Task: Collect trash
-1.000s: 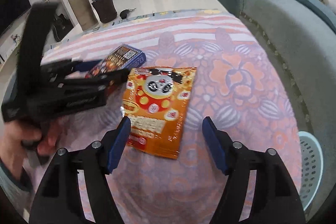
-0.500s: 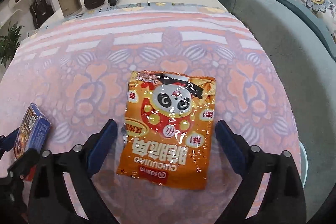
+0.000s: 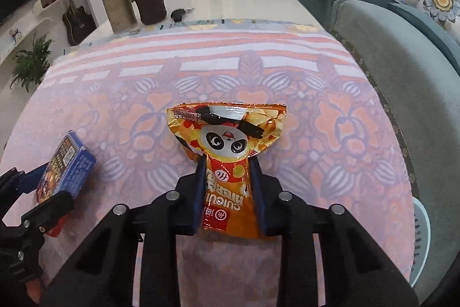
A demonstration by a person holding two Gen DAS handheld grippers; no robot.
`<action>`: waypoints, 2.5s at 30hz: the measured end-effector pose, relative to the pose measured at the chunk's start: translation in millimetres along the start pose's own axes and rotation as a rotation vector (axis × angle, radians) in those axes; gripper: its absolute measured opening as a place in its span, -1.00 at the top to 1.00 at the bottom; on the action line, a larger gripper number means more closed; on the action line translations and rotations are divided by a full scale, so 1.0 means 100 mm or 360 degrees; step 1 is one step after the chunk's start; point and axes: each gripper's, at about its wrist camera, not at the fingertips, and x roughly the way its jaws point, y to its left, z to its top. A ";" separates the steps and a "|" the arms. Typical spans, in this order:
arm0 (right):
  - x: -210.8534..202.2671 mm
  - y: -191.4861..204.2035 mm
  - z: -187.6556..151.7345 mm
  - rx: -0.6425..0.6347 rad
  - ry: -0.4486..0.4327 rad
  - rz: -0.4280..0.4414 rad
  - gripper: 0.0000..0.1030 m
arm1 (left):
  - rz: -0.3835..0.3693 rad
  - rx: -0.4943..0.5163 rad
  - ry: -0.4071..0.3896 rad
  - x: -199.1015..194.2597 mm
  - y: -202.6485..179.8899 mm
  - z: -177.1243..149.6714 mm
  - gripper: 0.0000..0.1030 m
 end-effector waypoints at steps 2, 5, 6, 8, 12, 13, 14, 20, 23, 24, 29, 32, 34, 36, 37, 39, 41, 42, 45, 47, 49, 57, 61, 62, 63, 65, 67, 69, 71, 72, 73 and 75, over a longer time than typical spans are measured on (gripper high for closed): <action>-0.12 -0.03 -0.03 0.0026 -0.0045 0.0031 0.50 | -0.0028 0.0024 -0.0022 -0.04 -0.09 0.02 -0.12; -0.36 -0.14 -0.05 0.0066 -0.0126 0.0037 0.50 | -0.0118 0.0045 -0.0062 -0.13 -0.27 0.06 -0.12; -0.48 -0.20 -0.05 0.0085 -0.0164 0.0041 0.50 | -0.0146 0.0055 -0.0075 -0.15 -0.32 0.07 -0.12; -0.67 -0.31 -0.05 0.0112 -0.0223 0.0032 0.50 | -0.0201 0.0089 -0.0102 -0.20 -0.51 0.12 -0.12; -1.11 -0.69 -0.10 0.0214 -0.0347 0.0004 0.50 | -0.0292 0.0188 -0.0161 -0.26 -0.93 0.24 -0.12; -1.20 -0.78 -0.11 0.0239 -0.0370 -0.0010 0.50 | -0.0317 0.0215 -0.0177 -0.28 -1.04 0.26 -0.12; -1.28 -0.88 -0.13 0.0265 -0.0390 -0.0023 0.50 | -0.0348 0.0250 -0.0198 -0.31 -1.19 0.30 -0.12; -1.71 -1.58 -0.38 0.0436 -0.0471 -0.0174 0.50 | -0.0480 0.0412 -0.0214 -0.29 -1.95 0.46 -0.12; -1.81 -1.94 -0.56 0.0530 -0.0471 -0.0240 0.50 | -0.0533 0.0482 -0.0195 -0.18 -2.32 0.47 -0.12; -1.82 -2.08 -0.64 0.0569 -0.0460 -0.0269 0.50 | -0.0543 0.0506 -0.0187 -0.13 -2.42 0.46 -0.12; -1.64 -2.54 -1.00 0.0714 -0.0334 -0.0355 0.49 | -0.0611 0.0589 -0.0020 0.32 -2.88 0.41 -0.12; -1.37 -2.82 -1.29 0.0843 -0.0197 -0.0386 0.48 | -0.0650 0.0627 0.0109 0.62 -3.04 0.30 -0.12; -1.22 -2.95 -1.45 0.0919 -0.0125 -0.0387 0.48 | -0.0657 0.0644 0.0163 0.79 -3.10 0.22 -0.12; -1.04 -3.07 -1.64 0.0992 -0.0041 -0.0401 0.47 | -0.0666 0.0637 0.0232 0.98 -3.16 0.14 -0.12; -0.98 -3.10 -1.69 0.1014 -0.0010 -0.0405 0.46 | -0.0677 0.0614 0.0276 1.06 -3.17 0.12 -0.12; -0.84 -3.18 -1.79 0.1051 0.0063 -0.0412 0.39 | -0.0715 0.0550 0.0371 1.22 -3.18 0.07 -0.12; -0.76 -3.26 -1.88 0.1098 0.0110 -0.0414 0.30 | -0.0717 0.0556 0.0396 1.31 -3.21 0.02 -0.13; -0.73 -3.30 -1.92 0.1119 0.0123 -0.0422 0.22 | -0.0713 0.0571 0.0396 1.34 -3.23 0.00 -0.13; -0.72 -3.39 -1.97 0.1168 0.0131 -0.0432 -0.15 | -0.0758 0.0568 0.0399 1.36 -3.23 0.01 -0.23; -0.72 -3.40 -1.97 0.1179 0.0129 -0.0423 -0.16 | -0.0776 0.0546 0.0378 1.33 -3.20 0.04 -0.28; -0.75 -3.40 -1.99 0.1175 0.0125 -0.0426 -0.16 | -0.0775 0.0544 0.0373 1.31 -3.20 0.06 -0.29; -1.03 -3.22 -2.00 0.1169 0.0019 -0.0381 -0.16 | -0.0825 0.0478 0.0313 1.09 -2.99 0.09 -0.29; -1.32 -2.98 -1.91 0.1126 -0.0083 -0.0348 -0.16 | -0.0809 0.0471 0.0222 0.79 -2.82 0.10 -0.29; -1.40 -2.90 -1.87 0.1108 -0.0111 -0.0340 -0.17 | -0.0798 0.0475 0.0198 0.72 -2.78 0.09 -0.32; -1.50 -2.79 -1.83 0.1079 -0.0148 -0.0341 -0.19 | -0.0783 0.0482 0.0168 0.65 -2.74 0.09 -0.34; -1.64 -2.61 -1.79 0.1039 -0.0218 -0.0380 -0.28 | -0.0726 0.0507 0.0083 0.47 -2.59 0.06 -0.37; -1.81 -2.37 -1.77 0.0974 -0.0327 -0.0465 -0.36 | -0.0673 0.0517 0.0001 0.33 -2.46 0.02 -0.39; -1.92 -2.15 -1.71 0.0890 -0.0401 -0.0555 -0.36 | -0.0572 0.0510 -0.0106 0.17 -2.30 -0.02 -0.45; -2.08 -1.90 -1.63 0.0782 -0.0520 -0.0659 -0.36 | -0.0482 0.0483 -0.0209 0.03 -2.13 -0.07 -0.47; -2.14 -1.79 -1.59 0.0744 -0.0573 -0.0693 -0.36 | -0.0445 0.0476 -0.0242 -0.02 -2.07 -0.07 -0.48; -2.21 -1.66 -1.56 0.0715 -0.0636 -0.0728 -0.36 | -0.0382 0.0472 -0.0303 -0.08 -1.99 -0.09 -0.49; -2.31 -1.42 -1.55 0.0691 -0.0752 -0.0796 -0.36 | -0.0304 0.0485 -0.0404 -0.18 -1.90 -0.12 -0.55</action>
